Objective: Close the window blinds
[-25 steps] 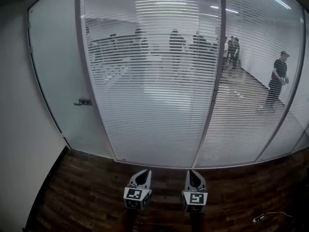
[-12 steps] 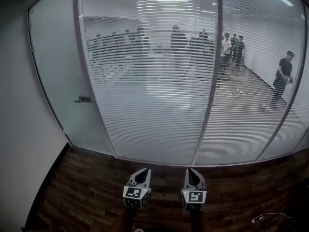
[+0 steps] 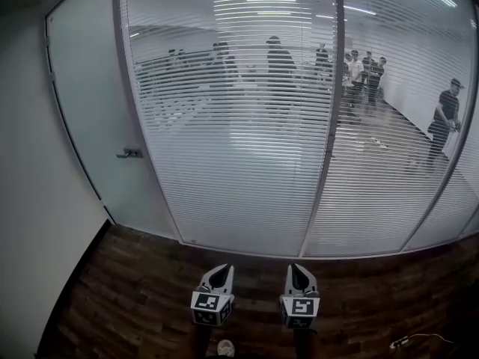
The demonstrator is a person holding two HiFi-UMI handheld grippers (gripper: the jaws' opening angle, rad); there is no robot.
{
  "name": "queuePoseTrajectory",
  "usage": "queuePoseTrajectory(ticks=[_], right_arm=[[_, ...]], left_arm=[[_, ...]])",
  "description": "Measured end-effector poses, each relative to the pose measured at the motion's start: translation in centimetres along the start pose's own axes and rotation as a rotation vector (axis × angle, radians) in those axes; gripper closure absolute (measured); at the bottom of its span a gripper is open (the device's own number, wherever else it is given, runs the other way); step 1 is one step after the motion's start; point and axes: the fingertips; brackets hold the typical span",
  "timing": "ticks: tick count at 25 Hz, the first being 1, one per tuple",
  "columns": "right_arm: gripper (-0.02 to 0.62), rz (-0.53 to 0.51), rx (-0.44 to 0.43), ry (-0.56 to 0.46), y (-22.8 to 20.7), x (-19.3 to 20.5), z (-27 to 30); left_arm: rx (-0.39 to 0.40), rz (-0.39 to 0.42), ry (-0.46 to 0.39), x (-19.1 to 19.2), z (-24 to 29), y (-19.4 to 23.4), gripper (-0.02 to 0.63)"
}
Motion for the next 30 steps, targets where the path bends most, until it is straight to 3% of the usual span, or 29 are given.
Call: queuePoseTrajectory(ticks=[9, 18, 30], right_arm=[[0.592, 0.008, 0.027, -0.012, -0.7, -1.2, 4.9], [0.592, 0.02, 0.065, 0.006, -1.3, -2.4, 10.7], [0.592, 0.007, 0.118, 0.021, -2.1, -3.2, 15.4]], left_arm=[[0.056, 0.015, -0.021, -1.9, 4.6, 1.5, 0.611], [0.059, 0.021, -0.036, -4.3, 9.4, 6.0, 0.611], [0.12, 0.036, -0.037, -4.8, 15.3, 8.4, 0.611]])
Point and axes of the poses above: the fingertips, and each gripper's own axes: z forward along the fingers, y to its left, x out of its underside, and after that the axes turned 8 degrees about y, right-handed
